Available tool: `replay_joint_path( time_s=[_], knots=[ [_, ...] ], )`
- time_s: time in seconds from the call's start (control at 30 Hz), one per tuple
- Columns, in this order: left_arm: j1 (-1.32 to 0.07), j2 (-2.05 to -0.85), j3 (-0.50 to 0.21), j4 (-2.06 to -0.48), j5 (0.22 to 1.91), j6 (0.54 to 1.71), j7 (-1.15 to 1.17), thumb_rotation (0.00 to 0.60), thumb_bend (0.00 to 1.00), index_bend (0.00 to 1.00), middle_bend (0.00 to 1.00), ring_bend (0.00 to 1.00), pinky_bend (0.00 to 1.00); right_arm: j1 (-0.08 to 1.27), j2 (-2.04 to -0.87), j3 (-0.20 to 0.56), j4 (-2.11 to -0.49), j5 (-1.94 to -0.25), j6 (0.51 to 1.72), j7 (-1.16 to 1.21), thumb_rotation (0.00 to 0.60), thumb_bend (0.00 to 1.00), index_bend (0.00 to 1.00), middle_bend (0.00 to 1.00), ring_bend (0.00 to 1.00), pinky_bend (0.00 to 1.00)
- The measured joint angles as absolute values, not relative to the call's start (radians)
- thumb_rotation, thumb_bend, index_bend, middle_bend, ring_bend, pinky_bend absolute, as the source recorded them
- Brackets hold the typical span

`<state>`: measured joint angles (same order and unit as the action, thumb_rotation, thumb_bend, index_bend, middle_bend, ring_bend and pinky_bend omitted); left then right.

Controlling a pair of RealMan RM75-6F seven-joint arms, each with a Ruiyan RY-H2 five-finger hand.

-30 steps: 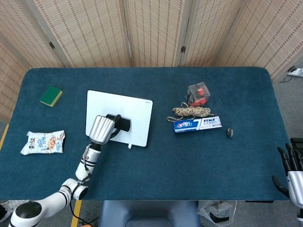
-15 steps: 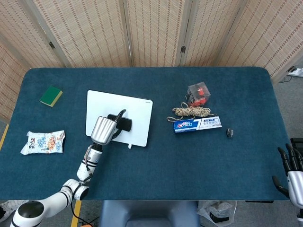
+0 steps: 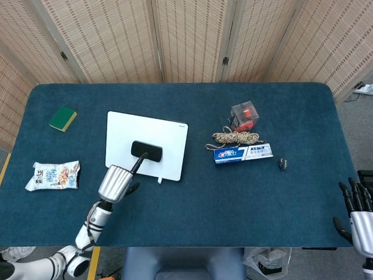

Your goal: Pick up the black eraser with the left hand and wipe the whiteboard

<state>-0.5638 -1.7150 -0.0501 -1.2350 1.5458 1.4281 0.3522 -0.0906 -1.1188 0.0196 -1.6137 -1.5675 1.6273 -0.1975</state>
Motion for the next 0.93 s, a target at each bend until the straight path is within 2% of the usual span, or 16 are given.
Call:
replay_joint_path(
  time_s=[0.13, 0.23, 0.37, 0.47, 0.57, 0.7, 0.93],
  knots=[
    [-0.457, -1.533, 0.068, -1.48, 1.578, 1.486, 0.448, 0.6, 0.23, 0.0, 0.97, 0.71, 0.8, -0.092, -1.124, 0.018, -1.616, -1.569, 1.628, -0.209, 0.6, 0.33, 0.0, 0.0, 0.05, 0.07],
    [-0.354, -1.384, 0.16, -1.609, 1.616, 1.57, 0.477, 0.6, 0.23, 0.0, 0.8, 0.57, 0.67, -0.087, -1.127, 0.017, -1.617, -1.568, 1.617, -0.22, 0.6, 0.33, 0.0, 0.0, 0.05, 0.07],
    [-0.224, -1.286, 0.224, -1.632, 1.643, 1.692, 0.461, 0.6, 0.22, 0.0, 0.56, 0.37, 0.48, -0.078, -1.133, 0.02, -1.621, -1.562, 1.601, -0.24, 0.6, 0.33, 0.0, 0.0, 0.05, 0.07],
    [-0.137, -1.273, 0.232, -1.577, 1.62, 1.755, 0.438, 0.6, 0.21, 0.0, 0.4, 0.23, 0.33, -0.073, -1.135, 0.023, -1.624, -1.555, 1.594, -0.25, 0.6, 0.33, 0.0, 0.0, 0.05, 0.07],
    [-0.068, -1.271, 0.224, -1.543, 1.553, 1.775, 0.409, 0.6, 0.21, 0.0, 0.32, 0.16, 0.26, -0.068, -1.139, 0.024, -1.626, -1.551, 1.584, -0.262, 0.6, 0.33, 0.0, 0.0, 0.05, 0.07],
    [-0.022, -1.275, 0.187, -1.505, 1.497, 1.792, 0.348, 0.6, 0.21, 0.0, 0.26, 0.11, 0.22, -0.059, -1.144, 0.024, -1.629, -1.547, 1.567, -0.284, 0.6, 0.34, 0.0, 0.0, 0.05, 0.07],
    [0.021, -1.284, 0.14, -1.474, 1.546, 1.838, 0.313, 0.6, 0.21, 0.0, 0.21, 0.08, 0.2, -0.061, -1.143, 0.024, -1.631, -1.546, 1.577, -0.277, 0.6, 0.33, 0.0, 0.0, 0.05, 0.07]
  ],
)
